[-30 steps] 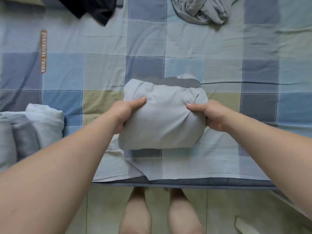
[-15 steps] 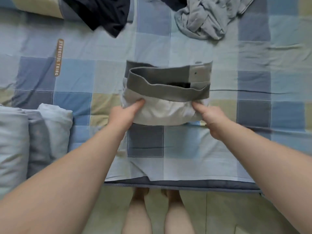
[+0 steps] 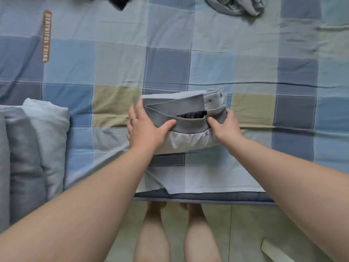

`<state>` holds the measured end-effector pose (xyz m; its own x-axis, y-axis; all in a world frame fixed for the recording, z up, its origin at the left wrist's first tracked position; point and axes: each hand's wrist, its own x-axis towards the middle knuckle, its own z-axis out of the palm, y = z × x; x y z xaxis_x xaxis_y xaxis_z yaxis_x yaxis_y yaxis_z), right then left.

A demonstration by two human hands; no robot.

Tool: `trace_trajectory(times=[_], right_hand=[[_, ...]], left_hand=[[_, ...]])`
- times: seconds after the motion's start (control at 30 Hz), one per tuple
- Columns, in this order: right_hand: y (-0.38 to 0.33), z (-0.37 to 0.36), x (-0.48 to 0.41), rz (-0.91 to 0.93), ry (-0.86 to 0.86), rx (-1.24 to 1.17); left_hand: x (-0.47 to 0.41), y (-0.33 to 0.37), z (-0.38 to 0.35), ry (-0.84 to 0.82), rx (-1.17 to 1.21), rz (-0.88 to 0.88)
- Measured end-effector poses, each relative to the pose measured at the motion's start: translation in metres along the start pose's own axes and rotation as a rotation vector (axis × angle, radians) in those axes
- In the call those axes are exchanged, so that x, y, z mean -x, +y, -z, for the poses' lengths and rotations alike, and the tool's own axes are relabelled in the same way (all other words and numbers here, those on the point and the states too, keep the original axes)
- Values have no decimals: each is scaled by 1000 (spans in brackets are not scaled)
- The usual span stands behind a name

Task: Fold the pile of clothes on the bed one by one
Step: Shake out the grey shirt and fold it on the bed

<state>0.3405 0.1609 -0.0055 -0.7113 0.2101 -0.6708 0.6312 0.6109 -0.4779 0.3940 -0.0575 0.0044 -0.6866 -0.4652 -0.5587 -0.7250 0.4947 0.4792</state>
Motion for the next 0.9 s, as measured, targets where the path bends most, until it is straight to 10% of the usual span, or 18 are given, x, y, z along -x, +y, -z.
trace_trajectory(times=[0.6, 0.9], right_hand=[[-52, 46, -3, -136, -388, -415], [-219, 66, 137, 166, -518, -222]], left_hand=[[-19, 20, 56, -336, 659, 434], [93, 23, 237, -23, 909, 452]])
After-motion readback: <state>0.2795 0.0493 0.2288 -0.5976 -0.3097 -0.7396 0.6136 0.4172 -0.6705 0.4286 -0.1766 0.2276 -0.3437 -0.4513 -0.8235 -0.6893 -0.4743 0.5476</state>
